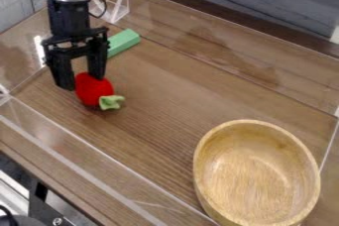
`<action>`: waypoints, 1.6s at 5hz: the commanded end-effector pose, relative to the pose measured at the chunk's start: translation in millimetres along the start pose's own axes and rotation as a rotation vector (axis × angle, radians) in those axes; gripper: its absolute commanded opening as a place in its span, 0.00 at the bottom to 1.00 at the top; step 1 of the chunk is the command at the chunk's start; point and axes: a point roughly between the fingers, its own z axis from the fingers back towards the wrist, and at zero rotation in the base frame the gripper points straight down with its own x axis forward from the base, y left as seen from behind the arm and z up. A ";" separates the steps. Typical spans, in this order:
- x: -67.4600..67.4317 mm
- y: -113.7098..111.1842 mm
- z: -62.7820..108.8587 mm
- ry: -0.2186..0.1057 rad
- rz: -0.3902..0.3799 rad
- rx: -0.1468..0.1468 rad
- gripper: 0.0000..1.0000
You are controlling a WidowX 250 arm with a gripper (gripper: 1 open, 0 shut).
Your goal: Move the red object to the left side of the table
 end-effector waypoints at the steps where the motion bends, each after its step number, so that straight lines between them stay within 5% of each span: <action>1: 5.0 -6.1 14.0 -0.032 0.055 -0.070 1.00; 2: 8.6 -10.9 6.5 -0.023 0.110 -0.080 1.00; 4: 29.8 -8.5 28.4 -0.054 0.041 -0.073 1.00; 8: 34.7 2.9 46.7 0.012 0.273 -0.114 1.00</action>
